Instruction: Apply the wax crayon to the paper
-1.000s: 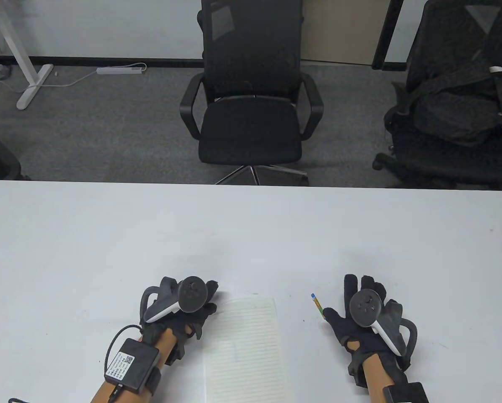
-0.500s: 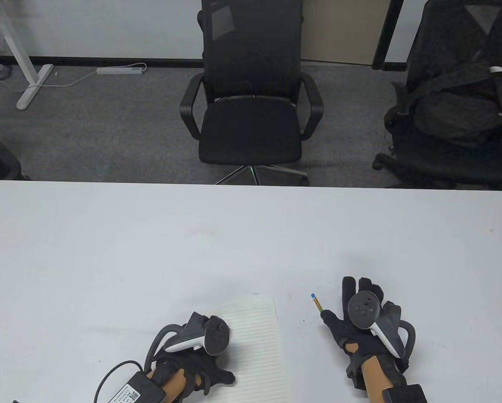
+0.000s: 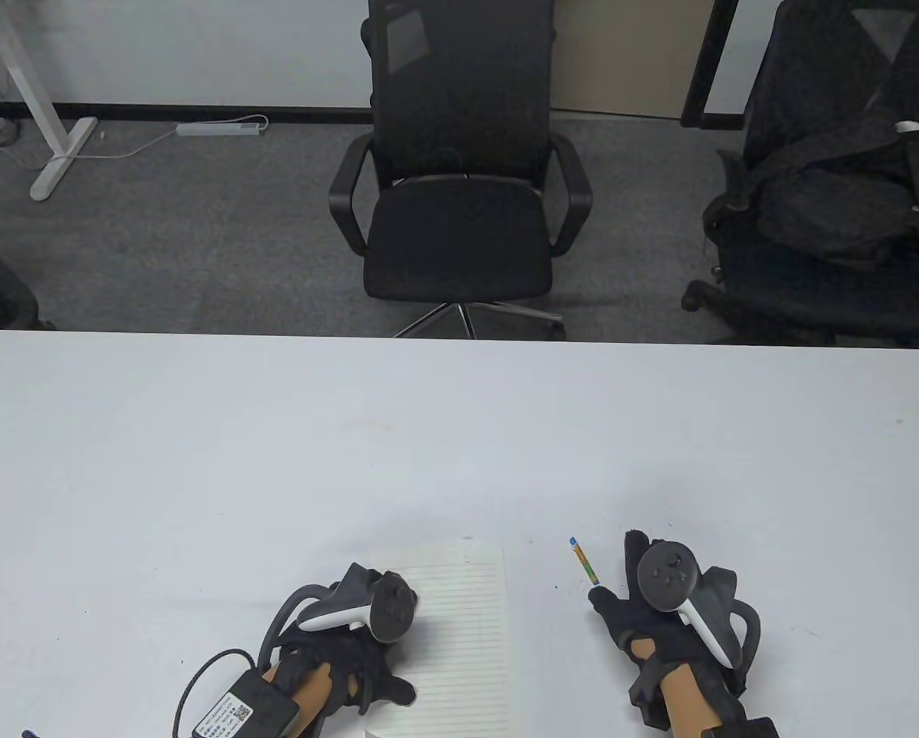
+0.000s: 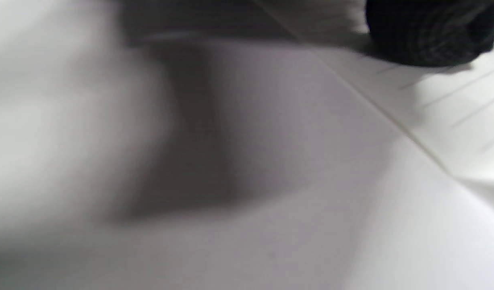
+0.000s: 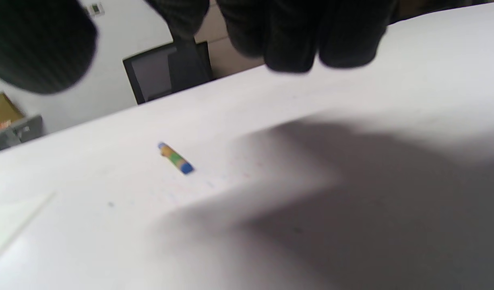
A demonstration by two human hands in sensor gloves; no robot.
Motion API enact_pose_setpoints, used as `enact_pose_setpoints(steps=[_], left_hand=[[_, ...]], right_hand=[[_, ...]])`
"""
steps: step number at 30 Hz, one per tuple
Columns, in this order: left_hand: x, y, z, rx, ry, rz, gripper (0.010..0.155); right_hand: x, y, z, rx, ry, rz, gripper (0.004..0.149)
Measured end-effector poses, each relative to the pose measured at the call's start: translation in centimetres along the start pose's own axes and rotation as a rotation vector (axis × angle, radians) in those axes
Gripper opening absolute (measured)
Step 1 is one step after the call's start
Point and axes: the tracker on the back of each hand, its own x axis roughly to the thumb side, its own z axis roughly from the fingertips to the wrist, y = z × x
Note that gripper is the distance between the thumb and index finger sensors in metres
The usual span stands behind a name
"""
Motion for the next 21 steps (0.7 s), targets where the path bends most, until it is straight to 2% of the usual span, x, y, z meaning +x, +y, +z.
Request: enact_pose_setpoints(steps=[2, 5, 10, 14, 17, 21], left_hand=[[0.0, 0.0, 0.0, -0.006, -0.002, 0.001, 0.113], [0.1, 0.0, 0.0, -0.006, 0.002, -0.008, 0.113], [0.1, 0.0, 0.0, -0.008, 0.002, -0.003, 0.113], [0.1, 0.0, 0.0, -0.009, 0.004, -0.001, 0.113], [0.1, 0.0, 0.0, -0.010, 0.003, 0.001, 0.113], [0.1, 0.0, 0.0, -0.011, 0.001, 0.002, 0.113]], right_hand=[[0.5, 0.0, -0.2, 0.004, 0.014, -0.019, 0.078], [1.7, 0.8, -1.8, 0.095, 0.077, 0.084, 0.074], [3.8, 1.6, -4.2, 0.101, 0.162, 0.200, 0.067], [5.7, 3.1, -5.6, 0.064, 0.211, 0.316, 0.066], [6.0, 4.5, -6.4, 0.062, 0.252, 0.298, 0.066], [6.6, 5.3, -6.6, -0.036, 0.267, 0.380, 0.058]])
